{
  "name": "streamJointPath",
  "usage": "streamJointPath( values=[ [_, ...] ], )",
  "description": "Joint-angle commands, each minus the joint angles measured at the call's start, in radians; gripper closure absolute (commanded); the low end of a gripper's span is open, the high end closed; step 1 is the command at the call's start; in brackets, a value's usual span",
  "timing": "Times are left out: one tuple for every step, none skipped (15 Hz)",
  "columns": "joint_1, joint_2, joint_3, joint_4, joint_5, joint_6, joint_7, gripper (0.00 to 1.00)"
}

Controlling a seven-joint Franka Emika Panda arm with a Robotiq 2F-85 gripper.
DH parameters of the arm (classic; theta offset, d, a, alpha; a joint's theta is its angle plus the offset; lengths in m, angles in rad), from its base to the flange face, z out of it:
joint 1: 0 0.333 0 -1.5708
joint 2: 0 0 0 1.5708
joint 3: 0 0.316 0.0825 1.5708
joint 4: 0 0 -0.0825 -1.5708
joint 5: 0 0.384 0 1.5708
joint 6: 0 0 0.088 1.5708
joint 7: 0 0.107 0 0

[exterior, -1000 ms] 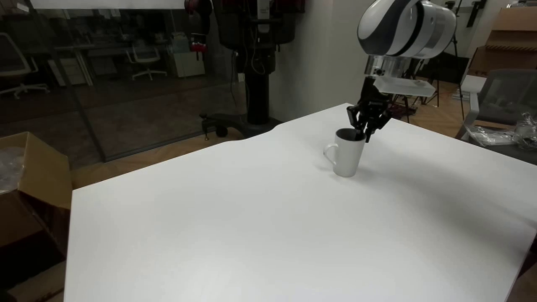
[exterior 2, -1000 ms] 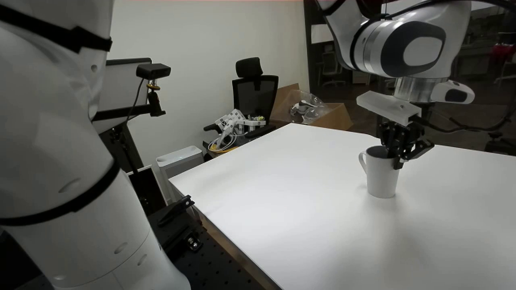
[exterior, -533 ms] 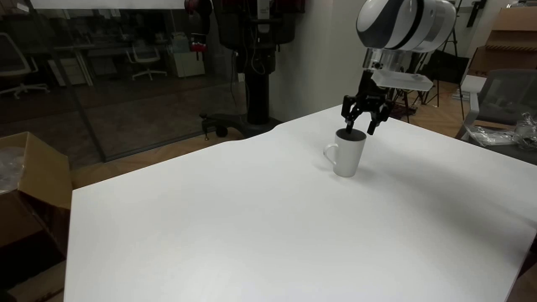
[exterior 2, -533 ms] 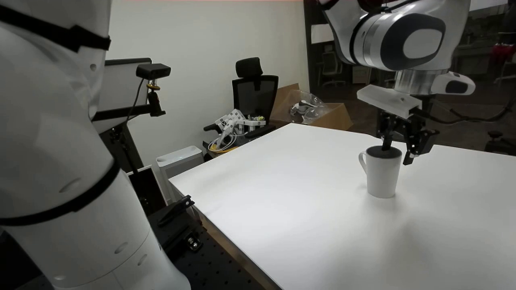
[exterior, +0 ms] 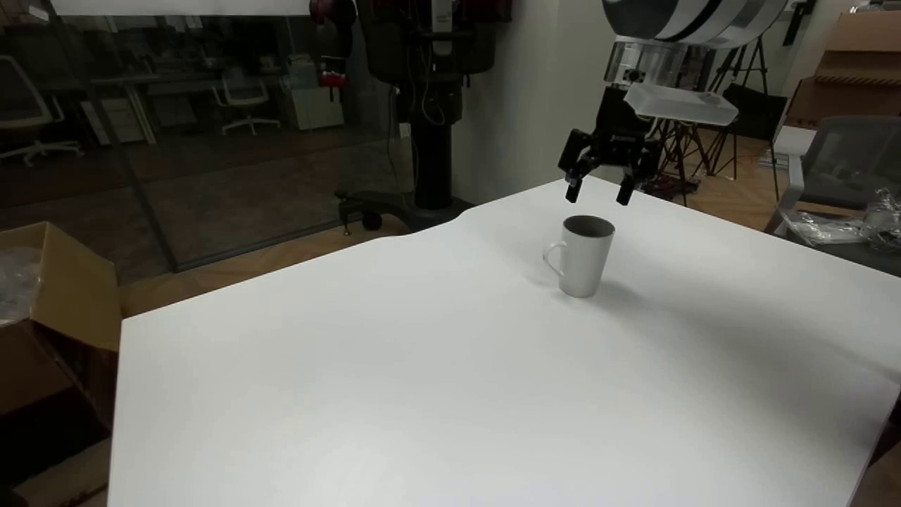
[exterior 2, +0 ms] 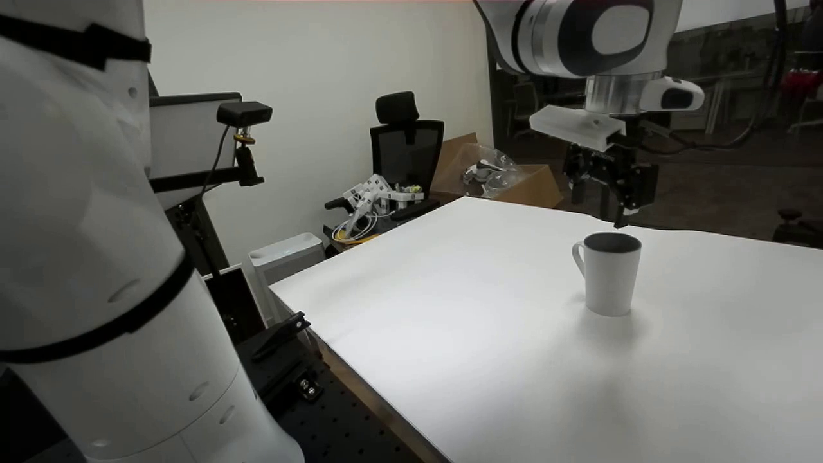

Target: Move the cup slightly to the right

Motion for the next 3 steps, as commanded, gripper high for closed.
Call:
streamJointPath(
  values=[
    [0.004,-0.012,-0.001,-0.010,-0.003,-0.002,0.004,0.00],
    [0.004,-0.017,-0.001,-0.016,-0.003,-0.002,0.004,0.00],
    [0.004,-0.018,-0.003,-0.018,-0.004,-0.002,0.004,0.00]
  ],
)
